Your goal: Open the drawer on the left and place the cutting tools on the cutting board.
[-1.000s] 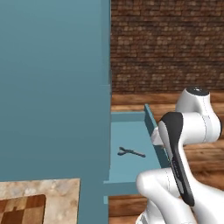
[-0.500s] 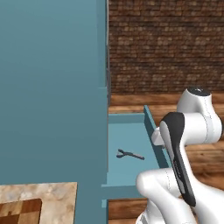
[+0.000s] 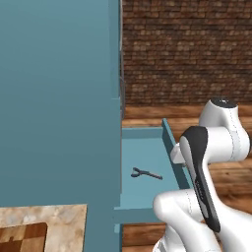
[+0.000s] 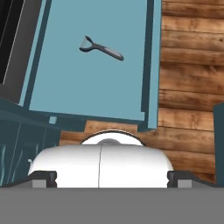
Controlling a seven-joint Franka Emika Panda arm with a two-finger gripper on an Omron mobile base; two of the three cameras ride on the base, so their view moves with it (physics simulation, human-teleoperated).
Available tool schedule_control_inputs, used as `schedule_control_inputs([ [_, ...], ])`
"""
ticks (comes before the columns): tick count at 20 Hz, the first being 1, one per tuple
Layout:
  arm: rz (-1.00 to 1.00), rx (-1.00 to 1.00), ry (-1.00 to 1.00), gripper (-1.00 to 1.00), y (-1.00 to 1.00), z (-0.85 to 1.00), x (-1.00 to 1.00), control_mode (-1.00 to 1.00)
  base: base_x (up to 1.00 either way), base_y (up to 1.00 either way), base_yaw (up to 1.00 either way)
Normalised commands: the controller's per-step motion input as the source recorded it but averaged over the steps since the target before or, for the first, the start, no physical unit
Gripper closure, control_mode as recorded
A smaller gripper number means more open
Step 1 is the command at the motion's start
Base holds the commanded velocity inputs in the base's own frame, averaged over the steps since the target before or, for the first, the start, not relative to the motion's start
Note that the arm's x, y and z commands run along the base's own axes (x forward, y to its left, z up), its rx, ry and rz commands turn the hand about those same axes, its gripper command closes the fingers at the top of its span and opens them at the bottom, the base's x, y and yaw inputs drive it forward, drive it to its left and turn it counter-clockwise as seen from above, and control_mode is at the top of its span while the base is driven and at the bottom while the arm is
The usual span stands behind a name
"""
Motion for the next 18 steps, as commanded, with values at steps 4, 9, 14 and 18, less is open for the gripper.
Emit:
schedule_control_inputs([
  [4,0.0,0.0,0.0,-1.0,0.0,0.0,0.1,-1.0,0.0,0.0,0.0],
  [9,0.13,0.0,0.0,-1.0,-0.08,0.0,0.73,-1.0,0.0,0.0,0.0],
  [14,0.18,0.0,-0.01,-1.0,-0.19,-0.16,0.87,-1.0,0.0,0.0,0.0],
  [18,0.24,-0.01,-0.09,-1.0,-0.11,-0.46,0.82,-1.0,0.0,0.0,0.0],
])
